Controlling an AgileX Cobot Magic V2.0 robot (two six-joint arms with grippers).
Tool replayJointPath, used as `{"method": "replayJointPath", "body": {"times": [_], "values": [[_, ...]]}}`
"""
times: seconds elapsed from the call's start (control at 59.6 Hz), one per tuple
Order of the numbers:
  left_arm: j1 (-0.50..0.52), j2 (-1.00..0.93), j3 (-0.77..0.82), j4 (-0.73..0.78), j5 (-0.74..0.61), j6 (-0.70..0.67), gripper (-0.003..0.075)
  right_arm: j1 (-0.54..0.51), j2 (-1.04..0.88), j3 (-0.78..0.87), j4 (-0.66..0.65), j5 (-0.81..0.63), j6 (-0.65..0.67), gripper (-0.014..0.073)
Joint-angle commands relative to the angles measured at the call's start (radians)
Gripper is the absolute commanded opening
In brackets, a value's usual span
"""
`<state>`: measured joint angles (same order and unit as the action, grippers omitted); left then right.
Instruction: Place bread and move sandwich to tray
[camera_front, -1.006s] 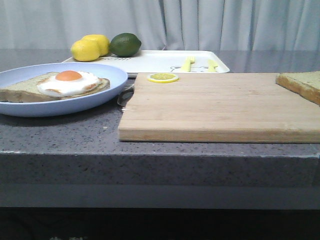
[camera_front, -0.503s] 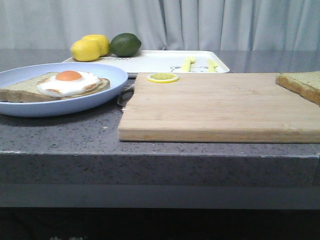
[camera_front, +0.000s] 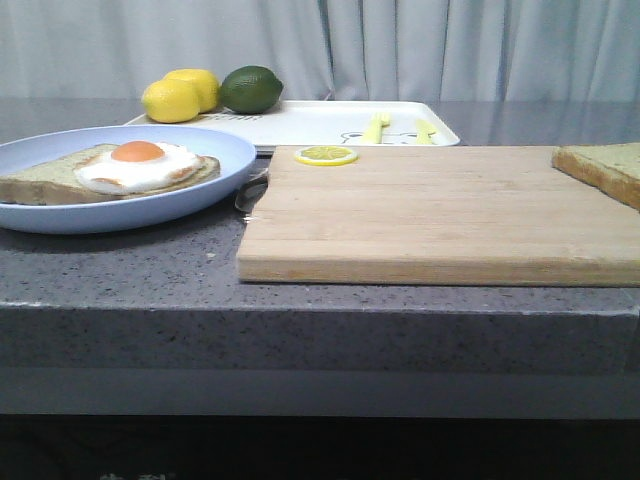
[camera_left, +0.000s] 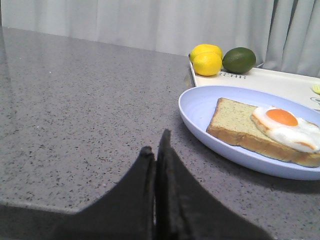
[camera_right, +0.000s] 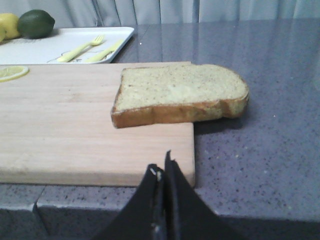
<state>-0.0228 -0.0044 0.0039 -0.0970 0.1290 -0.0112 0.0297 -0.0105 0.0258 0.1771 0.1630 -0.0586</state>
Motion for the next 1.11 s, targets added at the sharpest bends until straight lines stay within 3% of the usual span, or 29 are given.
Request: {"method": "replayJointPath", "body": {"times": [0.0, 0.117, 0.134, 0.268, 0.369, 0.436, 0.503, 0.62, 0.738, 0.889, 0.989, 1.09], "values": [[-0.005, -0.023, 0.011, -0.008, -0.092, -0.008, -0.0019, -0.004, -0.021, -0.003, 0.008, -0.126, -0.006, -0.0068], [-0.005, -0.023, 0.011, -0.008, -0.137, -0.008, -0.0019, -0.004, -0.021, -0.012, 0.008, -0.152, -0.006, -0.0068], [-0.005, -0.023, 0.011, -0.002, -0.276, -0.003, -0.0019, -0.004, -0.021, -0.054, 0.002, -0.163, -0.006, -0.0068], [-0.005, -0.023, -0.010, 0.000, -0.421, 0.003, -0.0019, -0.004, -0.009, -0.148, 0.001, -0.143, -0.006, -0.0061], [-0.005, -0.010, -0.117, 0.007, -0.345, 0.003, -0.0019, -0.005, 0.050, -0.290, 0.001, -0.061, -0.006, -0.0058], [-0.005, 0.026, -0.217, 0.097, -0.254, 0.003, -0.0019, -0.005, 0.117, -0.392, -0.002, -0.002, -0.006, -0.0058], [-0.005, 0.102, -0.340, 0.200, -0.129, 0.003, -0.0019, -0.005, 0.221, -0.509, -0.004, 0.064, -0.006, -0.0058], [-0.005, 0.301, -0.510, 0.217, 0.005, 0.003, -0.0019, -0.005, 0.422, -0.687, -0.004, 0.159, -0.006, -0.0058], [-0.005, 0.470, -0.595, 0.217, 0.030, 0.003, -0.0019, -0.005, 0.588, -0.797, -0.004, 0.208, -0.006, -0.0058], [-0.005, 0.564, -0.610, 0.164, 0.019, 0.003, -0.0019, -0.005, 0.668, -0.820, -0.004, 0.218, -0.006, -0.0049], [-0.005, 0.577, -0.606, 0.114, 0.014, 0.003, -0.0016, -0.005, 0.674, -0.812, -0.004, 0.222, -0.006, 0.0069], [-0.005, 0.578, -0.606, 0.113, 0.014, 0.003, 0.0066, -0.005, 0.674, -0.810, -0.004, 0.235, -0.006, 0.0334]]}}
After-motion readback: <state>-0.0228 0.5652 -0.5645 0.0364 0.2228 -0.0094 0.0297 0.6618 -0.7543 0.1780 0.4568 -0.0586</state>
